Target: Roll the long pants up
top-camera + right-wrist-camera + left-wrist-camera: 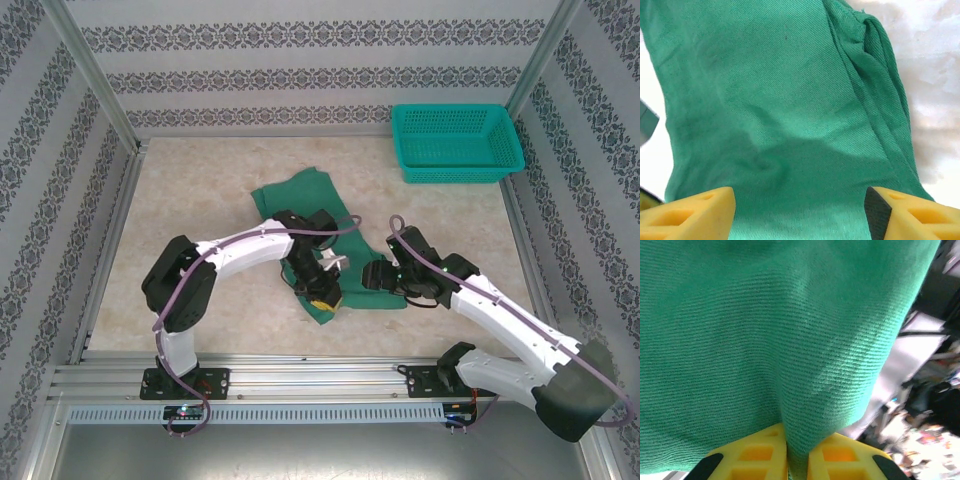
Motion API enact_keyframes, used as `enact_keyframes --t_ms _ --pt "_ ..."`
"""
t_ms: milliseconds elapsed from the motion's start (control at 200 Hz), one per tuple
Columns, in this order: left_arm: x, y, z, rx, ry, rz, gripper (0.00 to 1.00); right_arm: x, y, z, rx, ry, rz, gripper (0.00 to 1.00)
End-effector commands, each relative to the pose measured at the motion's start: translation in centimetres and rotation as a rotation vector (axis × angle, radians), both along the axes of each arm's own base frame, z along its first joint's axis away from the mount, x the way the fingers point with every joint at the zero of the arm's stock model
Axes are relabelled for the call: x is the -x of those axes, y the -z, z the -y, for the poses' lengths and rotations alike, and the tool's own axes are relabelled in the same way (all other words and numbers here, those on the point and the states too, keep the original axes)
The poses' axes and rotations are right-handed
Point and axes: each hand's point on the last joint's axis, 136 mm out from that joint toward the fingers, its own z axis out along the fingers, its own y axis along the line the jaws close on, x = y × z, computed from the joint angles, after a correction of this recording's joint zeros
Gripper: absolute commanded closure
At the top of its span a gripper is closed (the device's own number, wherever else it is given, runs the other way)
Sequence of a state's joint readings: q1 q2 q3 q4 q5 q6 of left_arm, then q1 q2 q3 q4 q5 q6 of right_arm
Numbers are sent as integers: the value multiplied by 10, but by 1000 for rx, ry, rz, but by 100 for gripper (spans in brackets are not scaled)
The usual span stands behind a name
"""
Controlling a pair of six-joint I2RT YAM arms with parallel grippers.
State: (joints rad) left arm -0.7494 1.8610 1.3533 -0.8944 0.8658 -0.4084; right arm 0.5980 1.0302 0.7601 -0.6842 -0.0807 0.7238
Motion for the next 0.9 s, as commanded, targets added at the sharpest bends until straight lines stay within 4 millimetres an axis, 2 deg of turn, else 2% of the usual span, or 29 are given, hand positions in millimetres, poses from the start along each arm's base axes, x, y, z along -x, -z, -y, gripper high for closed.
enact_keyframes --t_ms 0,145,210,245,300,320,350,380,455,535,664,804,894 --pt "-25 -27 23 191 -143 -52 86 2 -10 1 -31 16 14 30" --pt "-46 -22 19 218 -233 -77 85 -1 -20 -7 -81 12 33 32" --pt "-51 -21 14 208 -242 -78 85 0 -22 -10 -91 5 21 38" --pt "-52 -19 10 194 -244 -76 85 0 -22 -12 -99 -1 13 47" --pt "-55 -18 3 182 -249 -82 85 0 -23 -15 -107 -9 7 71" --pt "-55 -18 0 176 -252 -81 85 0 -23 -16 -109 -13 3 77" --pt "-57 -18 -6 163 -258 -71 85 1 -22 -17 -114 -21 0 78" --pt "-58 -19 -10 152 -255 -61 84 1 -22 -19 -117 -38 -4 74" --pt "-56 -20 -22 112 -245 -38 84 4 -20 -20 -96 -53 -33 32" --pt "-50 -18 -31 77 -233 -29 83 8 -16 -25 -113 -61 -75 11" --pt "-41 -13 -38 68 -233 -33 83 11 -5 -30 -158 -36 -123 10" --pt "-38 -7 -43 72 -252 -23 84 6 9 -23 -111 11 -135 14" --pt "-36 -4 -47 70 -261 -13 84 -2 19 -17 -66 43 -127 29"
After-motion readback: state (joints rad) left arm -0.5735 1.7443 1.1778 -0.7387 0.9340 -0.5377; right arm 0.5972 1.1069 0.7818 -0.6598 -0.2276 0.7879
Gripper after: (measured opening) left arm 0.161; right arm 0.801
